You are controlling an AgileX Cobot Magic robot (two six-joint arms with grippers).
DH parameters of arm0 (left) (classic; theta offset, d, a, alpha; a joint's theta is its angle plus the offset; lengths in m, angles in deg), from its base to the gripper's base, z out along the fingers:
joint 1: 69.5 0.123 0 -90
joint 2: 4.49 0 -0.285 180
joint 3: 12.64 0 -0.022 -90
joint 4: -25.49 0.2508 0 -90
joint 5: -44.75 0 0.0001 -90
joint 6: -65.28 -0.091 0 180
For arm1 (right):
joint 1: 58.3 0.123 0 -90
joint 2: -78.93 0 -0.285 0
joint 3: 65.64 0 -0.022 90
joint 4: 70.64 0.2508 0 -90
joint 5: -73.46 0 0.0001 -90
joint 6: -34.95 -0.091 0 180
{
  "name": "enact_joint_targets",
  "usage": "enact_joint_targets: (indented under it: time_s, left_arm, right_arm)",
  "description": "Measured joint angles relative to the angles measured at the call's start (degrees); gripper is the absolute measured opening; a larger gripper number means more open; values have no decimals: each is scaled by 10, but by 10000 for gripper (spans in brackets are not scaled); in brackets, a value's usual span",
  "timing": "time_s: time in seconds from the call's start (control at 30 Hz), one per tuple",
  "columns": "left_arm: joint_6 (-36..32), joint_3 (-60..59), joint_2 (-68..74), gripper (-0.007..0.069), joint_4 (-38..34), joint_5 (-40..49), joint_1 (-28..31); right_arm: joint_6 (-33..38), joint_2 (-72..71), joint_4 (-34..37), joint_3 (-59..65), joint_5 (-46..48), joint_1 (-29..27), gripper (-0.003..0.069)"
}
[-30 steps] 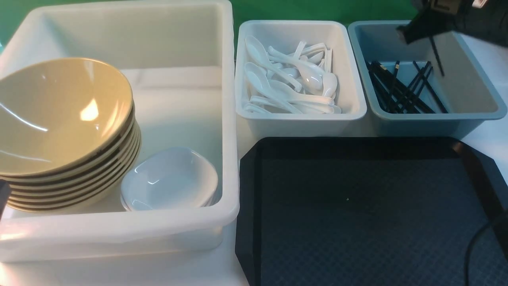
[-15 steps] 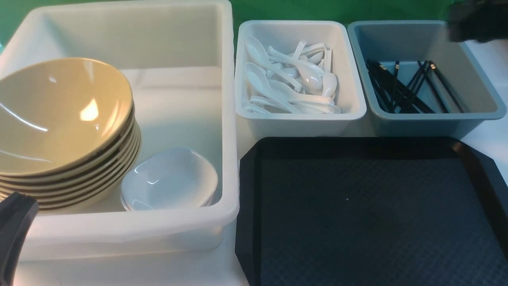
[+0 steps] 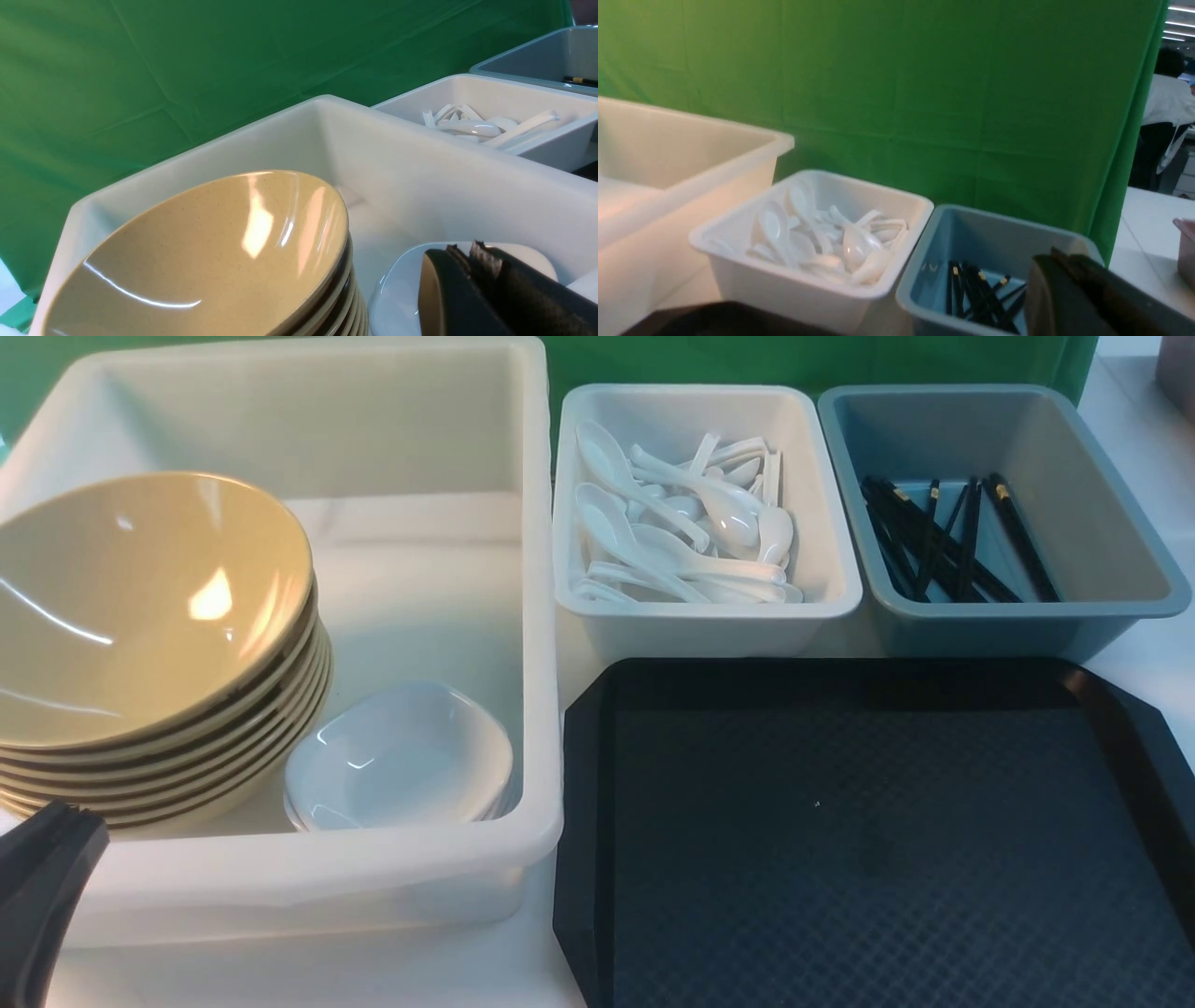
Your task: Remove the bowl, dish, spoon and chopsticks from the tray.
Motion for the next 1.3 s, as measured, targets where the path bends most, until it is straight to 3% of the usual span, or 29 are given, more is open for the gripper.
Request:
enact_joint_targets:
  time_s: [0.23, 0.43, 0.5, 0.63, 0.87, 1.17, 1.3]
  left_arm:
    - [0, 0, 0, 8, 0, 2, 0]
    - [0, 0, 0, 8, 0, 2, 0]
    - [0, 0, 0, 8, 0, 2, 0]
    - [0, 0, 0, 8, 0, 2, 0]
    - [0, 0, 0, 8, 0, 3, 0]
    - [0, 0, 0, 8, 0, 4, 0]
    - [0, 0, 0, 8, 0, 4, 0]
  right_arm:
    - [-32, -115, 1, 113, -16, 0, 34]
    - [51, -158, 16, 114, -32, -8, 34]
    - [86, -166, 76, 114, -68, -33, 36]
    - [81, -182, 76, 114, -70, -87, 37]
    - [-65, -186, -12, 114, 66, -165, 41]
    - [-117, -186, -37, 114, 239, -128, 41]
    - [-131, -186, -43, 114, 266, -123, 41]
